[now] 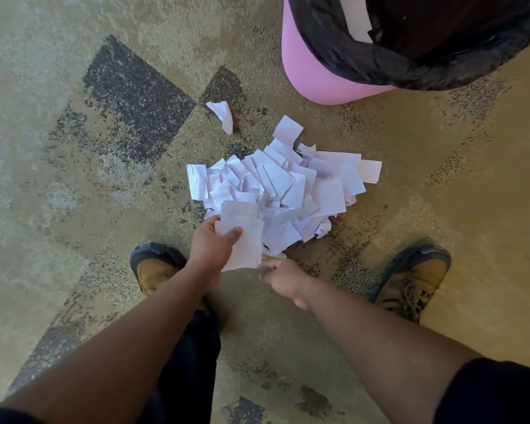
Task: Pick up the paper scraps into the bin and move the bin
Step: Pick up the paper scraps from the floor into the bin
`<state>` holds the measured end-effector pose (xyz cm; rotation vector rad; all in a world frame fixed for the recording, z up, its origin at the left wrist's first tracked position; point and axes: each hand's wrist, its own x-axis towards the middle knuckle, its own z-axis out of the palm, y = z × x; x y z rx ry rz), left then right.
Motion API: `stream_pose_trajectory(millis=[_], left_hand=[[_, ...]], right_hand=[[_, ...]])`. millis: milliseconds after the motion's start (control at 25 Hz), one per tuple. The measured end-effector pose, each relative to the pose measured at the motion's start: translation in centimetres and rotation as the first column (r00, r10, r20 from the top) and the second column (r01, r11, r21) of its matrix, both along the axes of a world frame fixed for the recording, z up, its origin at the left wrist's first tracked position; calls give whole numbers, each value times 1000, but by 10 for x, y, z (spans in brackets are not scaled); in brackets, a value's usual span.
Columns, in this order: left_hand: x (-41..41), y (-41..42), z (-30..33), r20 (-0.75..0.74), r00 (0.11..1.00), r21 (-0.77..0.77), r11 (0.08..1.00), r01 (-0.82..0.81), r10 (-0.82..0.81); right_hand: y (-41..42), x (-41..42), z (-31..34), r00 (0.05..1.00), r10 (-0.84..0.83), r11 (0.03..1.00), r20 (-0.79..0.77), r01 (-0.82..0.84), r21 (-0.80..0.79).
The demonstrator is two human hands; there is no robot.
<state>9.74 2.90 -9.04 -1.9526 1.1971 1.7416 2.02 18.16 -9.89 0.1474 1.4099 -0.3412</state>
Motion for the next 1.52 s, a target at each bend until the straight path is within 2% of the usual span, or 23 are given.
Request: stream_pose_trajectory(millis=[160,320,440,560,640,720,800,880,1080,1240,1320,1440,1520], left_hand=[[6,-8,0,-11,1000,11,1000,-27,27],[12,-10,2,-24,996,25,996,-91,91],[14,-10,5,-37,992,59,991,-118,120],[15,-18,10,-79,980,120,978,-170,180],[11,-26,17,-106,975,103,978,-183,194],[3,-34,25,-136,979,35,988,-147,151],[-12,-36,33,-186,978,24,996,-91,94],[-30,-34,41,-278,958,95,995,-43,68],[-67,-33,70,-455,868,211,971,-115,201],[-80,-34,92,-534,827,125,984,-127,175],[-86,-35,103,-578,799,76,986,-150,166],[-100,-36,123,-636,746,44,974,-221,198],[-112,-36,137,-677,703,26,962,-274,218]], right_hand=[[-3,7,-4,994,-77,997,-83,77,0],[8,4,2,924,45,998,-379,-58,-23],[10,-7,11,879,44,994,-475,-84,-63],[6,-19,30,839,-101,984,-534,6,-176],[0,-32,44,763,-303,947,-571,172,-272],[-11,-49,58,659,-527,849,-537,368,-380],[-24,-63,67,626,-641,762,-445,449,-466],[-36,-69,71,659,-621,763,-425,384,-520],[-51,-73,78,663,-494,809,-563,113,-577],[-51,-83,99,642,-455,780,-618,-48,-624],[-49,-90,112,628,-488,742,-606,-68,-667],[-48,-100,126,526,-569,708,-632,-77,-702],[-54,-101,139,514,-663,659,-543,56,-750]])
